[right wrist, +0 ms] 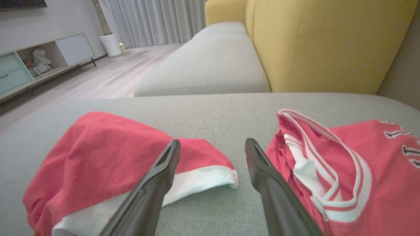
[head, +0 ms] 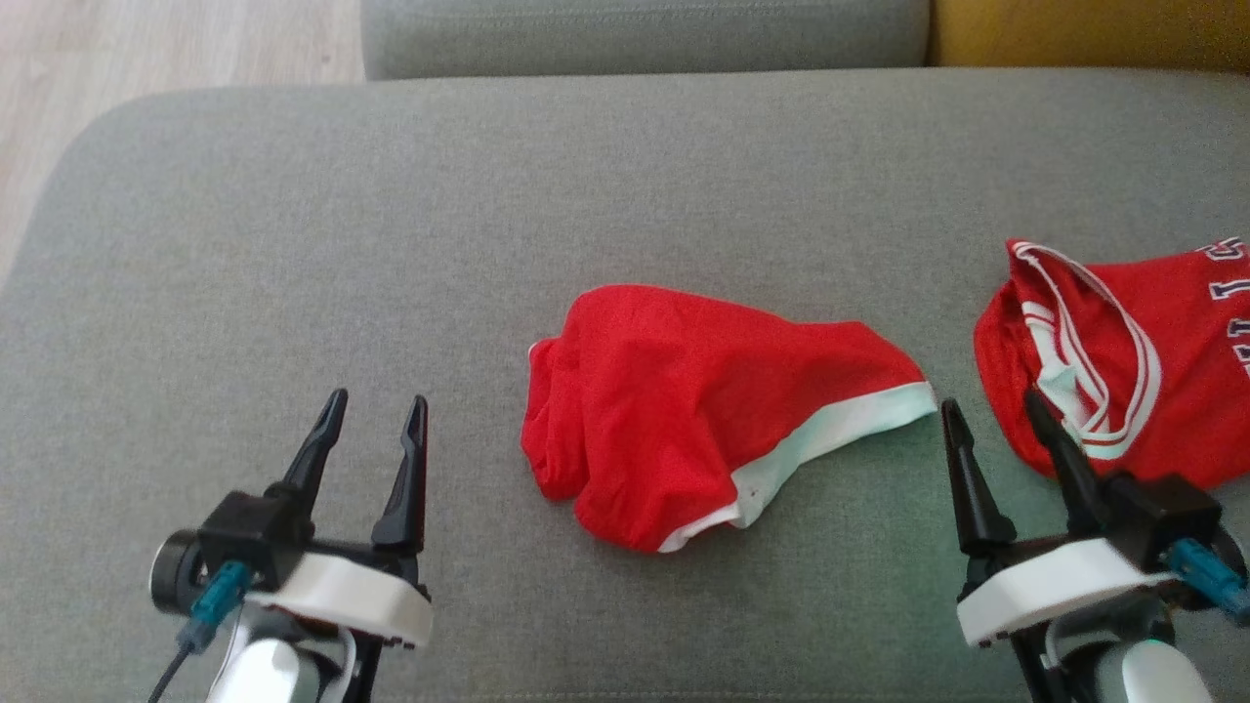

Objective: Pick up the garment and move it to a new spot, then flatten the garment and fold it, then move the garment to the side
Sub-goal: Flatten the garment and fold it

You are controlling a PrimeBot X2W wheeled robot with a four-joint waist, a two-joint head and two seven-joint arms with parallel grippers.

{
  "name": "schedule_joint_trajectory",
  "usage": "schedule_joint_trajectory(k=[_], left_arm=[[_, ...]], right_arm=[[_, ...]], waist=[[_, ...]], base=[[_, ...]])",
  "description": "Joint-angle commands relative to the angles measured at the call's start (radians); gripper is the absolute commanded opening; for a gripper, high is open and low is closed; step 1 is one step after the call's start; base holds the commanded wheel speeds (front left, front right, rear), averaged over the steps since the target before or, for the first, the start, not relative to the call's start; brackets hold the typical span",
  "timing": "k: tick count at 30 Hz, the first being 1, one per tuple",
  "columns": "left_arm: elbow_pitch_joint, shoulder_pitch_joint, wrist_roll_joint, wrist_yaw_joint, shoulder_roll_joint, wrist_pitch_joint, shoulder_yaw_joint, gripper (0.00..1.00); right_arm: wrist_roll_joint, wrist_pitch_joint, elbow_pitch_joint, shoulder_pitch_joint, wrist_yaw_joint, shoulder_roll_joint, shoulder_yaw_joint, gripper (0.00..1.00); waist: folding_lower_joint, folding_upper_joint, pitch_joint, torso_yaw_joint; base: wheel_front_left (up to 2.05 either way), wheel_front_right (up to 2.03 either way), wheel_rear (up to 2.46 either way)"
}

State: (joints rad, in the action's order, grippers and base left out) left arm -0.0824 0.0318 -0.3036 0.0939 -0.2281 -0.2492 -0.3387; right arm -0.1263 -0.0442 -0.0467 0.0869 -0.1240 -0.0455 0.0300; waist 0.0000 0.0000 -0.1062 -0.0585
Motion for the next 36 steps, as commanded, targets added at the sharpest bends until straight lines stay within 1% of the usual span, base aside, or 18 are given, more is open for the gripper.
schedule_joint_trajectory(k=[1, 5, 11, 25, 27, 29, 33, 36], left_arm=[[0.04, 0.019, -0.008, 0.009, -0.022, -0.005, 0.045, 1.0], [0.052, -0.004, -0.009, 0.017, -0.024, 0.006, 0.038, 1.0], [0.062, -0.032, -0.013, 0.023, -0.026, 0.019, 0.029, 1.0], [0.081, -0.039, -0.023, 0.026, -0.027, 0.039, 0.008, 1.0], [0.082, -0.038, -0.034, 0.014, -0.02, 0.052, -0.004, 1.0], [0.079, -0.039, -0.057, -0.008, -0.007, 0.073, -0.026, 1.0], [0.052, -0.036, -0.107, -0.077, 0.033, 0.144, -0.103, 1.0], [0.007, -0.03, -0.15, -0.129, 0.068, 0.199, -0.158, 1.0]], right_arm=[[-0.006, 0.002, -0.063, -0.025, -0.007, -0.005, 0.029, 1.0], [-0.006, 0.0, -0.11, -0.037, -0.007, -0.005, 0.026, 1.0], [-0.009, -0.003, -0.132, -0.028, -0.007, -0.005, 0.016, 1.0], [-0.023, -0.005, -0.135, -0.022, -0.007, -0.005, 0.013, 1.0], [-0.024, -0.005, -0.133, -0.023, -0.007, -0.005, 0.013, 1.0], [-0.025, -0.008, -0.132, -0.024, -0.007, -0.005, 0.014, 1.0], [-0.025, -0.011, -0.135, -0.034, -0.007, -0.005, 0.019, 1.0], [-0.026, -0.011, -0.137, -0.049, -0.007, -0.005, 0.031, 1.0]], waist=[[0.0, 0.0, 0.017, 0.005], [0.0, 0.0, 0.044, 0.004], [0.0, 0.0, 0.064, 0.004], [0.0, 0.0, 0.055, 0.0], [0.0, 0.0, 0.052, -0.001], [0.0, 0.0, 0.046, -0.001], [0.0, 0.0, 0.023, 0.001], [0.0, 0.0, -0.002, 0.011]], base=[[0.0, 0.0, 0.0], [0.0, 0.0, 0.0], [0.0, 0.0, 0.0], [0.0, 0.0, 0.0], [0.0, 0.0, 0.0], [0.0, 0.0, 0.0], [0.0, 0.0, 0.0], [0.0, 0.0, 0.0]])
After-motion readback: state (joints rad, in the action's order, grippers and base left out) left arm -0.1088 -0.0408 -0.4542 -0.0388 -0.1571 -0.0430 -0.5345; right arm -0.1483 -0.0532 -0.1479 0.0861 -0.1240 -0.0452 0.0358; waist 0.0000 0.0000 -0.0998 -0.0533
